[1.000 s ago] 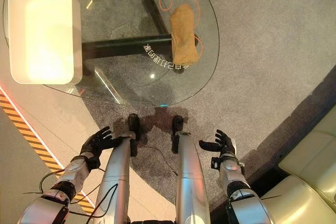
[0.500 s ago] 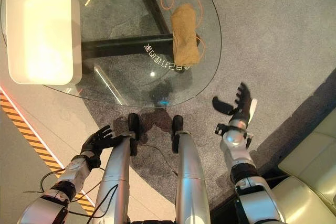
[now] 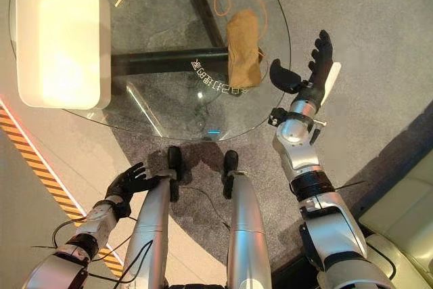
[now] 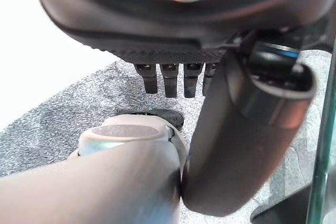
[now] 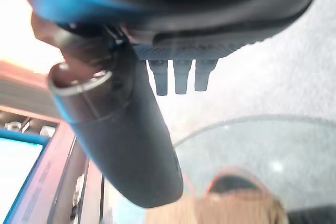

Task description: Wipe the table with a cloth and put it in the basket.

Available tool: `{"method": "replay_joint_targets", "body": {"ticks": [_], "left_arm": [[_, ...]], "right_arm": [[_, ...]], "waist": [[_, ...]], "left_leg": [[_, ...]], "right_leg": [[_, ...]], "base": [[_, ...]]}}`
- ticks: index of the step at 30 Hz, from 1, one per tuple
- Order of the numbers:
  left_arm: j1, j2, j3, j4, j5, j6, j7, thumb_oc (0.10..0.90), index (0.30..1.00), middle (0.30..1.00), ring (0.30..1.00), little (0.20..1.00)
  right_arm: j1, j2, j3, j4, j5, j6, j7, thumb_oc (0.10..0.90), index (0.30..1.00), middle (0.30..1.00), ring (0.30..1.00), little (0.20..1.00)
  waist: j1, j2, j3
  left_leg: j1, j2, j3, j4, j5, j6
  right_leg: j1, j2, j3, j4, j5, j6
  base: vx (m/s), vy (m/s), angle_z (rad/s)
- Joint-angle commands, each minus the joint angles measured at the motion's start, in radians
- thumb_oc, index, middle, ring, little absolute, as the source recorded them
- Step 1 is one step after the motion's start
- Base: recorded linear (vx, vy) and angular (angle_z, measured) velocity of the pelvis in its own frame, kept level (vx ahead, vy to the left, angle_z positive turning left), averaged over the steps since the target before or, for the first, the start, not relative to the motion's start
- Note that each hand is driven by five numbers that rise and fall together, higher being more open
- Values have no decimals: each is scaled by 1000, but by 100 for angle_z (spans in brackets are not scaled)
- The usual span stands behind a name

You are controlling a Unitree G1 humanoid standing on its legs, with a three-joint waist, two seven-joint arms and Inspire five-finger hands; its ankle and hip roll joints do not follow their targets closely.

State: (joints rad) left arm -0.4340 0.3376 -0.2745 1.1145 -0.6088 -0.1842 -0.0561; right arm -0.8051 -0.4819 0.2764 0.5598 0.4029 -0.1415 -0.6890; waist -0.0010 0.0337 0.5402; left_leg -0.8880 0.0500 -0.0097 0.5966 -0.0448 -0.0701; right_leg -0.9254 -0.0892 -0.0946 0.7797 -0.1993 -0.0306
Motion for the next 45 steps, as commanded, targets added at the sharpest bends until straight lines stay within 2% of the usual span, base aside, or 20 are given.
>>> {"method": "replay_joint_targets", "body": {"ticks": [1, 9, 10, 12, 13, 14, 15, 19, 30, 37, 45], "left_arm": [[74, -16, -37, 49, 14, -6, 12, 800, 900, 900, 900, 900], [68, -25, -45, 46, 17, -2, 12, 800, 900, 900, 900, 900], [69, -29, -50, 40, 18, 3, 16, 800, 900, 900, 900, 900], [66, -33, -51, 39, 20, 8, 15, 800, 900, 900, 900, 900], [61, -32, -49, 38, 21, 8, 15, 800, 900, 900, 900, 900], [68, -36, -54, 37, 23, 12, 13, 800, 900, 900, 900, 900], [66, -38, -56, 34, 24, 11, 15, 800, 900, 900, 900, 900], [78, -44, -58, 30, 28, 8, 17, 800, 900, 900, 900, 900], [83, -61, -64, 8, 31, 19, 32, 800, 900, 900, 900, 900], [88, -63, -63, 5, 34, 19, 34, 800, 900, 900, 900, 900], [77, -69, -68, 2, 31, 25, 40, 800, 900, 900, 900, 900]], "right_arm": [[-72, -31, 2, -124, -53, -13, -54, 800, 900, 900, 900, 900], [-126, -4, 58, -112, -67, 68, -64, 800, 900, 900, 900, 900], [-146, 3, 79, -103, -82, 105, -64, 800, 900, 900, 900, 900], [-170, 12, 100, -84, -89, 138, -64, 800, 900, 900, 900, 900], [-176, 11, 100, -84, -90, 140, -64, 800, 900, 900, 900, 900], [-192, 15, 118, -64, -75, 157, -60, 800, 900, 900, 900, 900], [-206, 17, 127, -58, -64, 163, -58, 800, 900, 900, 900, 900], [-216, 32, 145, -58, -48, 202, -54, 800, 900, 900, 900, 900], [-208, 56, 172, -70, -112, 316, -136, 800, 900, 900, 900, 900], [-199, 62, 170, -65, -112, 360, -187, 800, 900, 900, 900, 900], [-168, 84, 188, -37, -113, 386, -185, 800, 900, 900, 900, 900]], "waist": [[-3, 24, -20], [7, 31, -20], [12, 34, -20], [15, 36, -20], [15, 36, -20], [19, 40, -20], [22, 41, -20], [27, 43, -20], [26, 45, -20], [27, 43, -20], [20, 44, -20]], "left_leg": [[51, -33, 60, 65, -115, 39], [78, -34, 70, 34, -106, 37], [85, -34, 73, 27, -104, 37], [90, -34, 75, 21, -101, 37], [75, -33, 79, 6, -67, 42], [97, -34, 76, 16, -100, 37], [84, -33, 81, -2, -64, 41], [95, -35, 84, -13, -60, 42], [107, -33, 93, -25, -55, 46], [108, -30, 95, -23, -56, 48], [111, -30, 98, -26, -56, 50]], "right_leg": [[76, 13, -15, -78, 8, 14], [96, 10, -25, -99, 6, 11], [102, 9, -27, -104, 6, 9], [106, 6, -30, -109, 6, 8], [93, 6, -35, -126, 39, 0], [111, 5, -30, -112, 6, 5], [100, 4, -36, -132, 39, -3], [108, 6, -39, -136, 37, -6], [110, 7, -39, -136, 38, -8], [111, 6, -39, -135, 38, -7], [110, 7, -33, -139, 42, -5]], "base": [[-9, 14, 5], [0, 1, 0], [0, 0, 0], [-32, 4, 2], [27, 14, 5], [-49, 14, 6], [30, 16, 5], [-7, 6, 2], [0, 0, 0], [0, 0, 0], [0, 0, 0]]}}
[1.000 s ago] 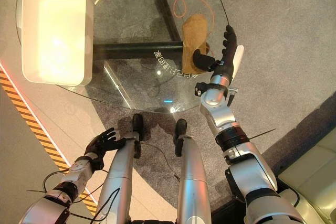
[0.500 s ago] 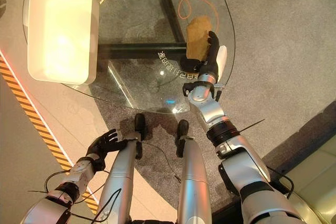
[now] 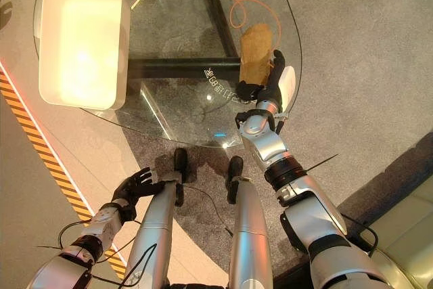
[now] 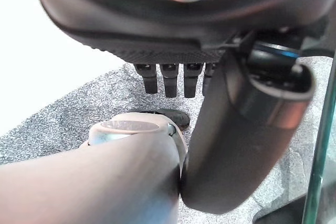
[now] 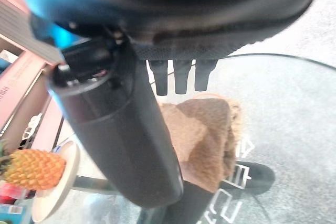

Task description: Wipe the table with a cloth and put it in the basket.

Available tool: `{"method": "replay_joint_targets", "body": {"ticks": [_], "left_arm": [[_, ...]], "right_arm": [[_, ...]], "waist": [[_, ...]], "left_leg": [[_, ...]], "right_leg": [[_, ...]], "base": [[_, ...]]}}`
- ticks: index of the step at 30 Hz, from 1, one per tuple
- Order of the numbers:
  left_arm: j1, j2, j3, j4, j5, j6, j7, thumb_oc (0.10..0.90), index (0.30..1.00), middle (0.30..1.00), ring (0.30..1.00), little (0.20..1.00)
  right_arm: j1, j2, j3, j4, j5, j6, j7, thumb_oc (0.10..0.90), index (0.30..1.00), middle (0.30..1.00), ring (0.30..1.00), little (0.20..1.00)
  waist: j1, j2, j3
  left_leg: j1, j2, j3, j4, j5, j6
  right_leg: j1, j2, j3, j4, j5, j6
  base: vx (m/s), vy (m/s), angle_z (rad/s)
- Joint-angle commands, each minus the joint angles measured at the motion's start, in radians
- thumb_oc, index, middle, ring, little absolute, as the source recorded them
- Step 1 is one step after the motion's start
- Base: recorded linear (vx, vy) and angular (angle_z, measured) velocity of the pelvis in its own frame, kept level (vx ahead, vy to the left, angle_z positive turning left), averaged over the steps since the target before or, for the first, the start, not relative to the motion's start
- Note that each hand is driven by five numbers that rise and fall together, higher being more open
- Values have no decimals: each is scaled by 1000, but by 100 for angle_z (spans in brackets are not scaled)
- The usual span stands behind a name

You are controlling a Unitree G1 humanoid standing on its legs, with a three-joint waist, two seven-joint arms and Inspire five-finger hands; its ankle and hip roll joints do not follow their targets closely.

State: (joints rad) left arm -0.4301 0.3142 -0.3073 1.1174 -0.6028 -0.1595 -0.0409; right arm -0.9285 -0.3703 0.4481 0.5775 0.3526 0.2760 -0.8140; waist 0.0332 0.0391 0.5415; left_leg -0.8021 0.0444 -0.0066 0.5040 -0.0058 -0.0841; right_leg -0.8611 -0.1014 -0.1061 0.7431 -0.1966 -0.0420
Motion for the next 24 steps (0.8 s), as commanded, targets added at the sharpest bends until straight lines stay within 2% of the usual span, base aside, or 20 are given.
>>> {"method": "replay_joint_targets", "body": {"ticks": [1, 24], "left_arm": [[72, -46, -37, 1, 21, -1, 22, 800, 900, 900, 900, 900], [55, -63, -57, 14, 12, 9, 19, 800, 900, 900, 900, 900]], "right_arm": [[-40, -25, 22, -45, -62, -26, -54, 800, 900, 900, 900, 900], [-43, 27, 92, 43, -67, 34, 1, 800, 900, 900, 900, 900]], "waist": [[-15, 41, -22], [-12, 61, -22]], "left_leg": [[26, -26, 96, 65, -94, 65], [36, -38, 99, 55, -87, 67]], "right_leg": [[46, 19, -21, -103, 40, 6], [43, 15, -20, -98, 41, 3]], "base": [[0, 0, 0], [0, 0, 0]]}}
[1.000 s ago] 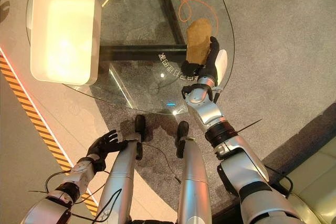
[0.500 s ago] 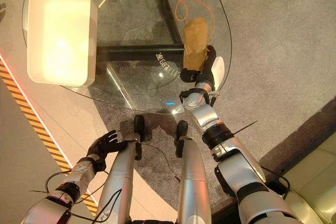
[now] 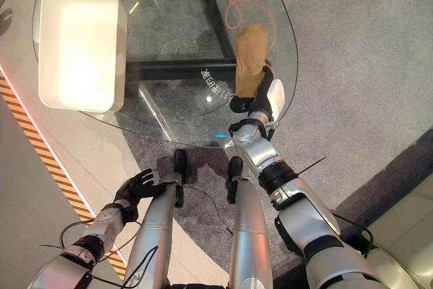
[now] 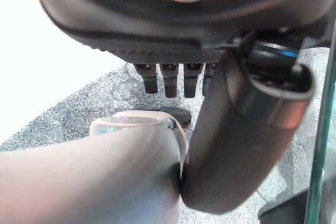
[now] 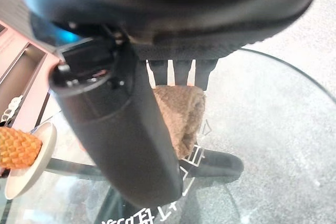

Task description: Wipe the table with a cloth and put it in the basket.

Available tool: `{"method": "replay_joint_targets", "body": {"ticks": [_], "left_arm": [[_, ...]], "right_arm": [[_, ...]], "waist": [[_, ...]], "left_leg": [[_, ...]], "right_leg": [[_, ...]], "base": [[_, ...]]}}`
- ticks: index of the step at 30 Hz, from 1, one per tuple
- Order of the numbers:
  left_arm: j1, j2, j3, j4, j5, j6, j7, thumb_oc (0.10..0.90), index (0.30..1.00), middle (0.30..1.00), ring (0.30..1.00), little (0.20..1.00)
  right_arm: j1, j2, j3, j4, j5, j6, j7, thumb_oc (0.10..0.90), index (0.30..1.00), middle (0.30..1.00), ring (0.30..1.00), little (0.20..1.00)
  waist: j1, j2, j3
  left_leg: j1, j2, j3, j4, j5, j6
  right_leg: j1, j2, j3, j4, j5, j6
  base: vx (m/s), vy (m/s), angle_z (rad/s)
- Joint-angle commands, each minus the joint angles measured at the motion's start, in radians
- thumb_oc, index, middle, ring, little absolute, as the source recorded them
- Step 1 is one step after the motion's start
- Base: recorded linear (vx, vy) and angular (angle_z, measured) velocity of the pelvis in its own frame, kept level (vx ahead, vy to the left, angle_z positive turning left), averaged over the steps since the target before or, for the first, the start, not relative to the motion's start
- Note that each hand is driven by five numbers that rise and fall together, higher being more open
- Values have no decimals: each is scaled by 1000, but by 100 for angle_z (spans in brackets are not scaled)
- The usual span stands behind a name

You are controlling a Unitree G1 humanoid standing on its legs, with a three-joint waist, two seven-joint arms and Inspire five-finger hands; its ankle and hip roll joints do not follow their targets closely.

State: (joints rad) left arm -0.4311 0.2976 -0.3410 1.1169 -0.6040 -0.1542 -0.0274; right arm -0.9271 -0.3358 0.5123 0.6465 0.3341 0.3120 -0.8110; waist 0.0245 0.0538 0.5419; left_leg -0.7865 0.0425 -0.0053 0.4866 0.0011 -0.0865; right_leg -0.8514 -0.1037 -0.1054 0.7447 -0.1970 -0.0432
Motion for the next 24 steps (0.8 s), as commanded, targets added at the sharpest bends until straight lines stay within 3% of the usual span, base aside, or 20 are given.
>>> {"method": "replay_joint_targets", "body": {"ticks": [1, 9, 10, 11, 12, 13, 15, 16, 18, 24], "left_arm": [[54, -47, -27, 12, 13, 9, 8, 800, 900, 900, 900, 900], [41, -55, -41, 17, 8, 18, 11, 800, 900, 900, 900, 900], [48, -56, -46, 19, 8, 17, 10, 800, 900, 900, 900, 900], [41, -55, -44, 18, 8, 17, 8, 800, 900, 900, 900, 900], [47, -53, -47, 20, 8, 19, 5, 800, 900, 900, 900, 900], [41, -52, -45, 20, 8, 19, 4, 800, 900, 900, 900, 900], [46, -52, -49, 19, 8, 24, 3, 800, 900, 900, 900, 900], [39, -51, -46, 18, 8, 24, 3, 800, 900, 900, 900, 900], [44, -53, -51, 17, 9, 28, 6, 800, 900, 900, 900, 900], [40, -51, -60, 17, 9, 29, 5, 800, 900, 900, 900, 900]], "right_arm": [[-49, -7, 30, -18, -55, 7, 4, 800, 900, 900, 900, 900], [-94, -9, 55, 49, -100, 62, 29, 800, 900, 900, 900, 900], [-95, -10, 60, 60, -96, 69, 34, 800, 900, 900, 900, 900], [-106, -12, 62, 66, -94, 70, 32, 800, 900, 900, 900, 900], [-106, -11, 64, 80, -94, 70, 35, 800, 900, 900, 900, 900], [-116, -13, 64, 85, -95, 70, 37, 800, 900, 900, 900, 900], [-120, -12, 68, 98, -98, 74, 43, 800, 900, 900, 900, 900], [-126, -13, 68, 97, -98, 73, 42, 800, 900, 900, 900, 900], [-131, -11, 67, 111, -99, 74, 46, 800, 900, 900, 900, 900], [-149, -9, 73, 141, -64, 61, 58, 800, 900, 900, 900, 900]], "waist": [[-2, 47, -22], [7, 56, -22], [8, 56, -22], [10, 57, -22], [12, 58, -22], [14, 59, -22], [17, 61, -22], [17, 61, -22], [20, 61, -22], [27, 64, -22]], "left_leg": [[21, -37, 96, 72, -94, 70], [17, -41, 94, 77, -92, 71], [30, -43, 90, 95, -126, 67], [16, -41, 93, 79, -93, 72], [31, -44, 89, 97, -127, 67], [16, -42, 92, 82, -94, 72], [27, -45, 86, 102, -128, 68], [13, -43, 90, 86, -95, 73], [28, -47, 85, 103, -129, 69], [25, -50, 82, 102, -129, 72]], "right_leg": [[33, 17, -20, -99, 42, 4], [25, 12, -24, -87, 41, 3], [36, 9, -20, -64, 7, 11], [24, 9, -26, -83, 40, 3], [37, 6, -22, -61, 6, 11], [25, 6, -28, -80, 39, 3], [34, 3, -24, -54, 5, 11], [22, 4, -29, -74, 38, 4], [34, 2, -25, -52, 5, 12], [29, 0, -29, -48, 5, 12]], "base": [[0, 0, 0], [10, 1, 0], [0, 0, 0], [82, 9, 4], [-62, 4, 5], [12, 6, 4], [7, 3, 2], [0, 0, 0], [40, 1, 1], [13, 1, 0]]}}
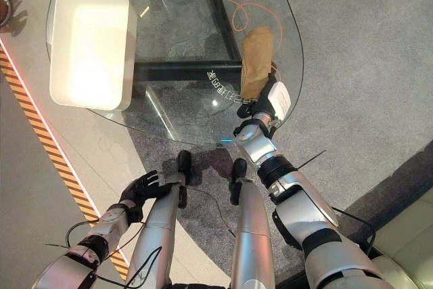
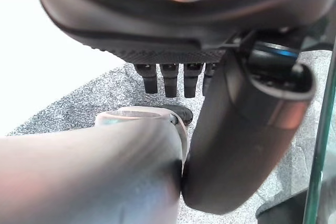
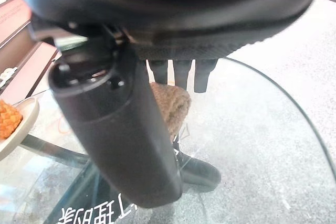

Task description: Wipe the table with a cloth and put it in the basket.

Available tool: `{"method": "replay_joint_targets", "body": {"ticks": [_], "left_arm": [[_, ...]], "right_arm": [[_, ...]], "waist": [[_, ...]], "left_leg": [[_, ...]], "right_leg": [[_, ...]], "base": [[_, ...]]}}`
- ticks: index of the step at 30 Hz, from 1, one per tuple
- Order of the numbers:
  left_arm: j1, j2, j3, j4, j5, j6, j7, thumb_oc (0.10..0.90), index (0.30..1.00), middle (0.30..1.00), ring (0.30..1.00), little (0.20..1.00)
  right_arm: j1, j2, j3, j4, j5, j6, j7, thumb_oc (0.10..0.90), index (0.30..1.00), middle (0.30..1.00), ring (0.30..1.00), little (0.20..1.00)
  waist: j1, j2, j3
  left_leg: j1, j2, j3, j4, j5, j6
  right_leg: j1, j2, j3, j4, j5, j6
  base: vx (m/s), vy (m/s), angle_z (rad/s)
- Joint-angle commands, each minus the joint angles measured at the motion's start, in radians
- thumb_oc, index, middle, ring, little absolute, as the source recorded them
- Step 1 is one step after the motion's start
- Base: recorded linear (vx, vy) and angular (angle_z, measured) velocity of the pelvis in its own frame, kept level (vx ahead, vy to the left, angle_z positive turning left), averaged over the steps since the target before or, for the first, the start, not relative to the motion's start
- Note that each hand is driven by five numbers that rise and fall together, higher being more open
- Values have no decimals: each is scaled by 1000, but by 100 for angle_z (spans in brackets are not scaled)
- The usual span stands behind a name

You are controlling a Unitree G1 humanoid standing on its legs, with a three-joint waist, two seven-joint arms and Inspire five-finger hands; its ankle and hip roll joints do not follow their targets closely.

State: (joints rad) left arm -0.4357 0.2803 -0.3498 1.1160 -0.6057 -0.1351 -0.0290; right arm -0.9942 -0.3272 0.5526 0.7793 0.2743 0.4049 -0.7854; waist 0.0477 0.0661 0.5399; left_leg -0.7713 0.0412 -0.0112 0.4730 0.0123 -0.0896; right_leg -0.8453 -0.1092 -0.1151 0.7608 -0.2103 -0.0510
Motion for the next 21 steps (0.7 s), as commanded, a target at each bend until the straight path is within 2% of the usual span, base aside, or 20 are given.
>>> {"method": "replay_joint_targets", "body": {"ticks": [1, 6, 8, 15, 21], "left_arm": [[44, -34, -52, 16, 11, 11, 8, 800, 900, 900, 900, 900], [43, -32, -52, 15, 15, 13, 7, 800, 900, 900, 900, 900], [41, -30, -51, 12, 16, 18, 5, 800, 900, 900, 900, 900], [49, -29, -48, -5, 16, 28, 16, 800, 900, 900, 900, 900], [57, -30, -44, -14, 15, 30, 20, 800, 900, 900, 900, 900]], "right_arm": [[-85, -17, 32, 10, -2, -35, 34, 800, 900, 900, 900, 900], [-96, -14, 31, 15, 16, -51, 43, 800, 900, 900, 900, 900], [-101, -12, 27, 15, 97, -75, 57, 800, 900, 900, 900, 900], [-89, 0, -7, -15, 218, -159, 67, 800, 900, 900, 900, 900], [-68, 24, -40, -73, 372, -235, 58, 800, 900, 900, 900, 900]], "waist": [[5, 51, -20], [7, 51, -20], [7, 52, -20], [5, 51, -20], [2, 48, -20]], "left_leg": [[10, -49, 88, 114, -140, 75], [8, -50, 87, 118, -142, 78], [9, -49, 87, 120, -142, 78], [13, -48, 88, 115, -139, 77], [18, -47, 91, 109, -137, 78]], "right_leg": [[24, 6, -20, -65, 19, 19], [21, 5, -20, -59, 19, 20], [21, 4, -19, -58, 20, 19], [24, 9, -16, -60, 19, 19], [30, 14, -15, -63, 18, 16]], "base": [[0, 0, 0], [0, 0, 0], [0, 0, 0], [0, 0, 0], [0, 0, 0]]}}
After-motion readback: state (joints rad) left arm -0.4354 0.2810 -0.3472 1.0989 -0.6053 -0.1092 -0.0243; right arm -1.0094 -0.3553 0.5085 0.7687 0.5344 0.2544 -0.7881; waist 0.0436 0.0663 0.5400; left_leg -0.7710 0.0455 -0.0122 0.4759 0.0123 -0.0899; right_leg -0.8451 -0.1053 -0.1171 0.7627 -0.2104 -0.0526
